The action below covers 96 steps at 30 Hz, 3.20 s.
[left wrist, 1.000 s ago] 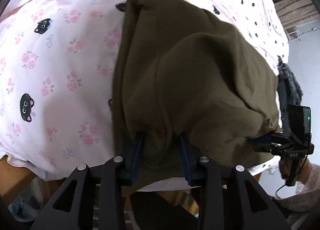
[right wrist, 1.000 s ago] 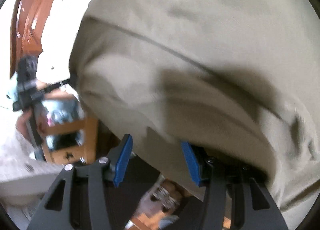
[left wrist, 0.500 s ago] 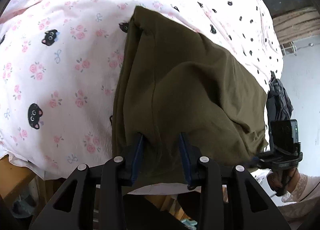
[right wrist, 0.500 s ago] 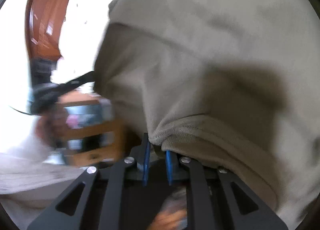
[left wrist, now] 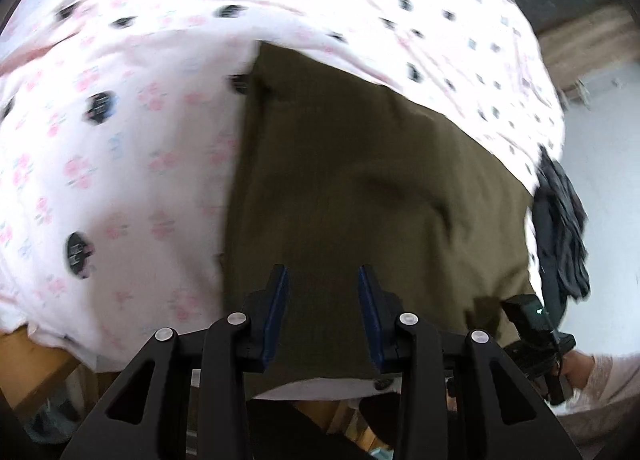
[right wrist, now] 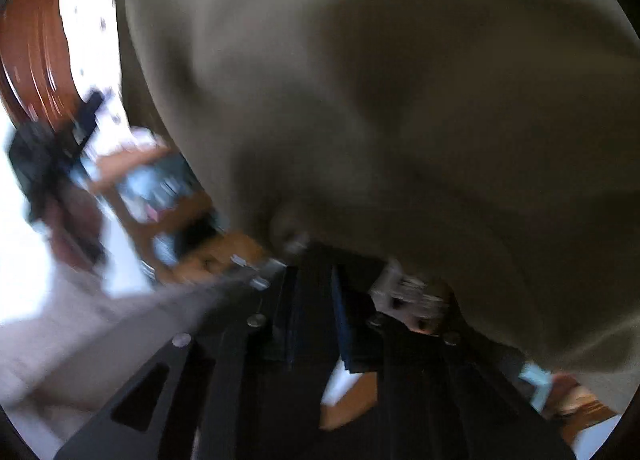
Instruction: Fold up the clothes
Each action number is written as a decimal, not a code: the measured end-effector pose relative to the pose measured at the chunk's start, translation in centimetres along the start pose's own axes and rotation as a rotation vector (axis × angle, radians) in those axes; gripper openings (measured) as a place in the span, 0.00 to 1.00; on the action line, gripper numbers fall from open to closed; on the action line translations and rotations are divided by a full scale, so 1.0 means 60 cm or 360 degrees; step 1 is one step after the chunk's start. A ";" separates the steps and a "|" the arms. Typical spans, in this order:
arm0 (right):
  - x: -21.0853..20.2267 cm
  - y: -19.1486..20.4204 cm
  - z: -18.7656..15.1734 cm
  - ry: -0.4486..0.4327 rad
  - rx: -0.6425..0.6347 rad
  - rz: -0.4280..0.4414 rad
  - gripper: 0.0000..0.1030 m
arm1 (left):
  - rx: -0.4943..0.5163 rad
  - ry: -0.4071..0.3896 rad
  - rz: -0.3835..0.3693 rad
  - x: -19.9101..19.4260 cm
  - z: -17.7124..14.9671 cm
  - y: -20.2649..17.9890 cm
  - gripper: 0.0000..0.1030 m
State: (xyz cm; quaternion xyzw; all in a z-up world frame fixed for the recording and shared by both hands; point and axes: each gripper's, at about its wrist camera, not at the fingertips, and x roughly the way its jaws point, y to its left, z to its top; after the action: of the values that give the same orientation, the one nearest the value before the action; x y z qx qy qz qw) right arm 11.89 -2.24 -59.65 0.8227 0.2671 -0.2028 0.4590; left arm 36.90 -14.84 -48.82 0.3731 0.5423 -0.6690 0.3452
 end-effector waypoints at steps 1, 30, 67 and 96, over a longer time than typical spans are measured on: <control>0.006 0.010 -0.012 0.0029 -0.0068 -0.0056 0.19 | 0.0046 0.0044 -0.0046 0.009 -0.004 -0.013 0.30; -0.236 -0.065 -0.145 -0.0783 0.0072 -0.1148 0.46 | 0.0424 0.0242 0.0190 0.055 -0.041 -0.080 0.28; -0.546 -0.245 0.021 -0.1336 0.0579 -0.0227 0.76 | -0.0308 0.0052 -0.0147 0.075 0.270 0.102 0.42; -0.538 -0.328 0.183 -0.1185 0.0846 0.0234 0.24 | -0.0730 -0.0176 -0.0127 0.078 0.223 0.149 0.04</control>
State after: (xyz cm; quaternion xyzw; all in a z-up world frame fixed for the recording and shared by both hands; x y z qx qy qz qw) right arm -26.41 -11.30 -59.14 0.7997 -0.0361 -0.5129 0.3101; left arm 40.72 -29.83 -55.32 0.2259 0.6747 -0.5609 0.4233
